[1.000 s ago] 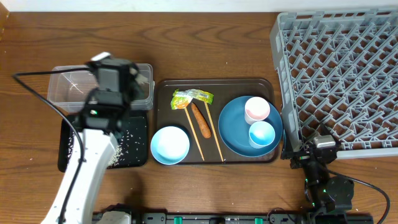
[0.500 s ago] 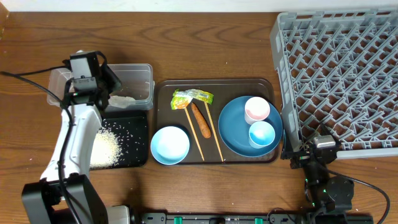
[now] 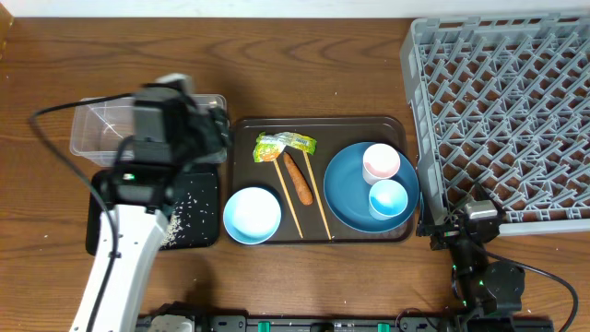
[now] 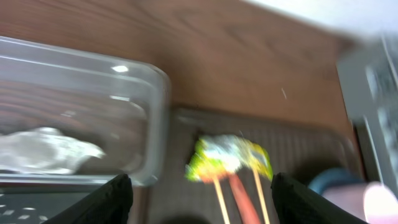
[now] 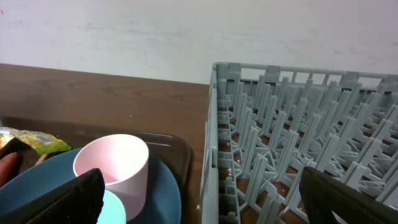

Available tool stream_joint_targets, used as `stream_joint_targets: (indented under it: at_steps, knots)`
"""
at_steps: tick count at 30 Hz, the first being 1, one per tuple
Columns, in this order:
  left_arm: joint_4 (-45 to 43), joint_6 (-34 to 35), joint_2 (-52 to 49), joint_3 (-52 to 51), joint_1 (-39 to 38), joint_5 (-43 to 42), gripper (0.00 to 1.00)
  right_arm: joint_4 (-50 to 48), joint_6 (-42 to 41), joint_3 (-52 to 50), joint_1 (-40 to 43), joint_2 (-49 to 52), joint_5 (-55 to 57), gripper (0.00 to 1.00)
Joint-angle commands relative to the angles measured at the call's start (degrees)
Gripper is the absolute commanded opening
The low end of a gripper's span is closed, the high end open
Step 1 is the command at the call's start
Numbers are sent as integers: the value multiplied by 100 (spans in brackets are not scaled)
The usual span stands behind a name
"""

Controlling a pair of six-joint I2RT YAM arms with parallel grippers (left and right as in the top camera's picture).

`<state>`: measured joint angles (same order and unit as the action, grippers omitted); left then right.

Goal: Sort waste into correct bins and load items into the dishwasher rack
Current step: 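Move the left gripper to the green snack wrapper and grasp it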

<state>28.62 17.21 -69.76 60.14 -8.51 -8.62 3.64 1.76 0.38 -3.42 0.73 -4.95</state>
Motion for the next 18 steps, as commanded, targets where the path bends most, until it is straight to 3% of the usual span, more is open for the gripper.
stream_joint_targets:
  at_steps: [1,7,12,18]
  knots:
    - [85,-581,-208,107,-590,267,75,24,48,-7,-63,-17,20,99]
    - [-52,-728,-883,107,-1416,1423,81,24,48,-7,-63,-17,22,99]
    - [-273,-1161,-1600,107,-1648,1447,90,24,48,-7,-63,-17,22,99]
    - [-570,-1843,-2490,107,-1665,1447,91,24,48,-7,-63,-17,22,99]
